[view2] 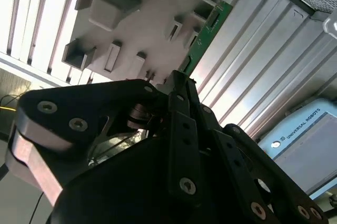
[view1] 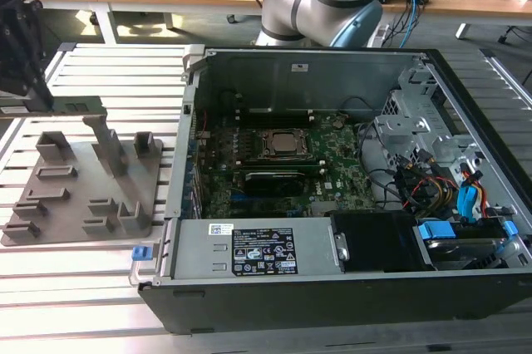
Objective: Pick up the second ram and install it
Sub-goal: 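Pick up the second ram and move it above second insertion slot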
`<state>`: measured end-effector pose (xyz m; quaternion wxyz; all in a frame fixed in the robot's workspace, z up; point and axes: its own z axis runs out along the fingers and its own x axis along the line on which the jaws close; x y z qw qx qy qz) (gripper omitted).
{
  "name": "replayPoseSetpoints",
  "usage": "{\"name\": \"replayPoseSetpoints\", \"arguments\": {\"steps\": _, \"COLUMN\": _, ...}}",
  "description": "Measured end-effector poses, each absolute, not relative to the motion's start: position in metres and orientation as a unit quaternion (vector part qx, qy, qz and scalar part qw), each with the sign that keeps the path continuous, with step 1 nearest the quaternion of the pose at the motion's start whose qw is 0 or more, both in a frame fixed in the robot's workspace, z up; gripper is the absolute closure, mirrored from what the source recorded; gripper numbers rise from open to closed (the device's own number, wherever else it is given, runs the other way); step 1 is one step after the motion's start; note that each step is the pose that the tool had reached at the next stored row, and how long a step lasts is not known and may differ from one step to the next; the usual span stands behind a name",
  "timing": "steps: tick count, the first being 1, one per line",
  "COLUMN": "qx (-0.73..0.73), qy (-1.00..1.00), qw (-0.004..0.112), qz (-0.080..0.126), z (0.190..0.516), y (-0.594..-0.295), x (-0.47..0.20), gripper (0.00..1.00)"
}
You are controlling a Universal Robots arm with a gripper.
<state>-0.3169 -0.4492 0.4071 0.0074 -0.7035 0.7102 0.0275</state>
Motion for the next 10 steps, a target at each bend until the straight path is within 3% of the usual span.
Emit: {"name": "replayPoseSetpoints", "arguments": {"steps": 10, "qx": -0.704, "qy": 0.710, "qw": 0.007, "qz": 0.028, "z": 0.407, "y": -0.449, "x": -0.257, "gripper": 0.86}}
